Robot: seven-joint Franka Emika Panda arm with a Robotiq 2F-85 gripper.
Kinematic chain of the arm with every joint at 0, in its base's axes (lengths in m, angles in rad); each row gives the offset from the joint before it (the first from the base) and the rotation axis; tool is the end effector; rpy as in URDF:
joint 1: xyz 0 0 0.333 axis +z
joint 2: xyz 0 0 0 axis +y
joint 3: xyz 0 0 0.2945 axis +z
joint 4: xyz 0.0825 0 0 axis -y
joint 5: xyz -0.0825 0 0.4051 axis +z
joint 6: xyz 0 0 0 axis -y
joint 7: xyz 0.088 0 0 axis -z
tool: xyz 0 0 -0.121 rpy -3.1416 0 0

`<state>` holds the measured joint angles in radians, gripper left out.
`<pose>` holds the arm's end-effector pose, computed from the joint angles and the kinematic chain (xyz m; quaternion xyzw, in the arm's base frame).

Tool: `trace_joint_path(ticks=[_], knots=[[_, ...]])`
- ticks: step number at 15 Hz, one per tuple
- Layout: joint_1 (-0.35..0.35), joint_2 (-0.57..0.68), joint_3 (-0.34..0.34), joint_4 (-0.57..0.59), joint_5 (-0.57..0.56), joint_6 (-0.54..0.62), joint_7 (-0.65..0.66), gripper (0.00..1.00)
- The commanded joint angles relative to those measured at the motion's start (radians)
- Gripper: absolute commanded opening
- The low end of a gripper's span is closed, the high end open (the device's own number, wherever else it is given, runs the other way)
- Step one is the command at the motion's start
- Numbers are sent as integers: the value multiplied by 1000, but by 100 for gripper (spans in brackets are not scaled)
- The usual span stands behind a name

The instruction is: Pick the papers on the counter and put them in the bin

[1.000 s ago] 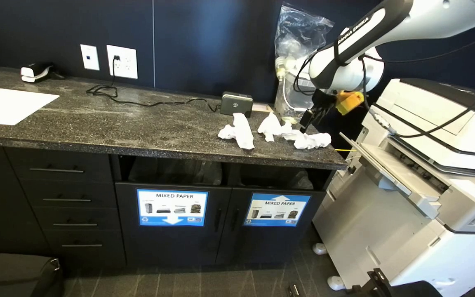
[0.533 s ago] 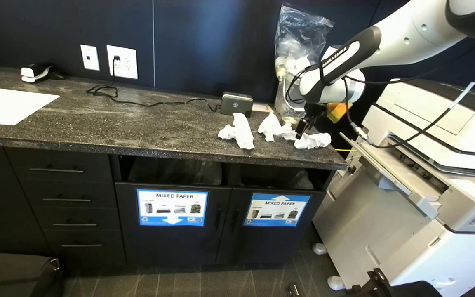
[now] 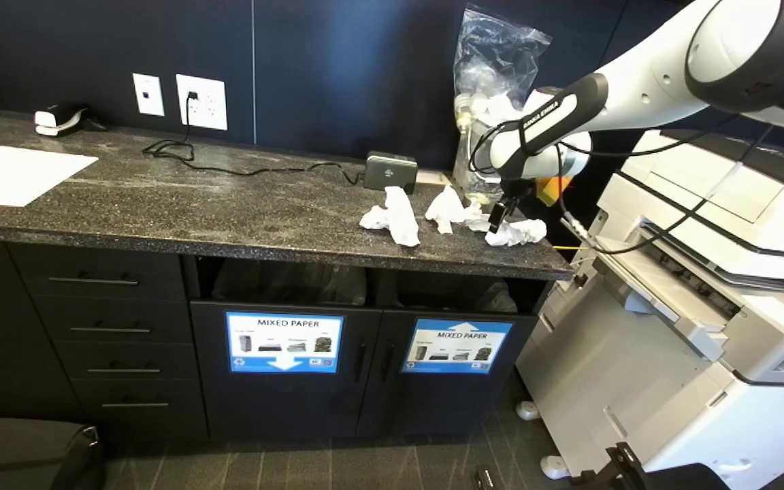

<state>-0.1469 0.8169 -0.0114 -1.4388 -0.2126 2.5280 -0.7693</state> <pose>0.7453 -0.1169 0.1892 0.9150 0.3724 0.0865 0.1284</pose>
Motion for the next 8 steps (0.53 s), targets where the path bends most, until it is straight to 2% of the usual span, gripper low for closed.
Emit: trace_joint_path(ticks=[1, 6, 7, 8], knots=[[-19, 72, 8, 118, -9, -45, -29, 100], [-33, 119, 15, 190, 3, -83, -42, 100], [-37, 126, 18, 203, 6, -91, -46, 91], [-39, 132, 20, 213, 8, -95, -48, 73]])
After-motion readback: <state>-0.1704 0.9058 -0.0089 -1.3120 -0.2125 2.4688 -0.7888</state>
